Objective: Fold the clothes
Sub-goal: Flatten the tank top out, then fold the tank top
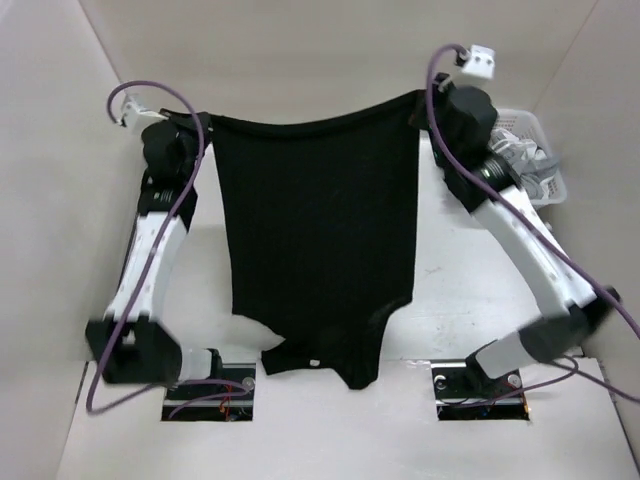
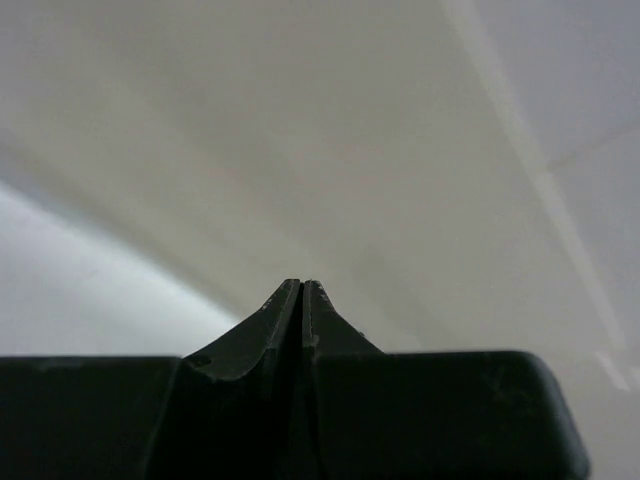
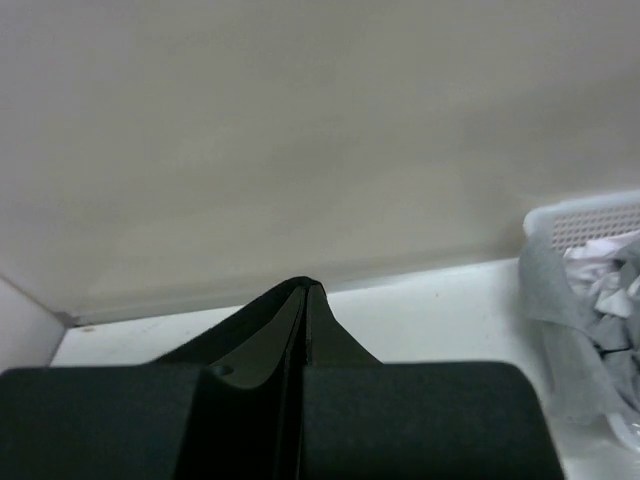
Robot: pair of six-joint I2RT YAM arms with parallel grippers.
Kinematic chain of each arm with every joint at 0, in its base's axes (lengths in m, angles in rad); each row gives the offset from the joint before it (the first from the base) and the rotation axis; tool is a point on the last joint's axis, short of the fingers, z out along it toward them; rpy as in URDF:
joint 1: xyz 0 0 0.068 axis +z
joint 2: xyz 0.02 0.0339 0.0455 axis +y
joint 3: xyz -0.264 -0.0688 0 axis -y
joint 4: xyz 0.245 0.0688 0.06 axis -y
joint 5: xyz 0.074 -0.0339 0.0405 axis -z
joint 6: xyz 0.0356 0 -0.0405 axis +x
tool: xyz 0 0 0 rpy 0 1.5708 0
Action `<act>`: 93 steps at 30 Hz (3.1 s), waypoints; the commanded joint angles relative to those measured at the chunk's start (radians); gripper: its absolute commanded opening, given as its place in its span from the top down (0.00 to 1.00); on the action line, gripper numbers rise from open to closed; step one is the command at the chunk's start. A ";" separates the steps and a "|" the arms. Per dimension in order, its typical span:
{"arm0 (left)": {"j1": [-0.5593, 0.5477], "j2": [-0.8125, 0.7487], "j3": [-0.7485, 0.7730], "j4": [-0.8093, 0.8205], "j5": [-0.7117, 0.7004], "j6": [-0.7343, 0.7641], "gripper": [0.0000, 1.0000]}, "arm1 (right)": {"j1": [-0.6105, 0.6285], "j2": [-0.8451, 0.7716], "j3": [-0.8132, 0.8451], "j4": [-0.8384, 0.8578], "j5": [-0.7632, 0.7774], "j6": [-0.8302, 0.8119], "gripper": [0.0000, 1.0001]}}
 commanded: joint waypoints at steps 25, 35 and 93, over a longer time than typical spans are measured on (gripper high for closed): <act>0.061 -0.141 -0.120 0.070 0.096 0.038 0.95 | -0.193 -0.182 -0.154 -0.076 -0.342 0.311 1.00; -0.008 -0.774 -0.704 -0.308 0.105 0.079 0.95 | 0.102 -0.770 -1.011 -0.207 -0.223 0.522 1.00; -0.032 0.151 -0.859 0.357 0.086 -0.114 0.61 | -0.130 -0.012 -1.021 0.461 -0.445 0.563 0.90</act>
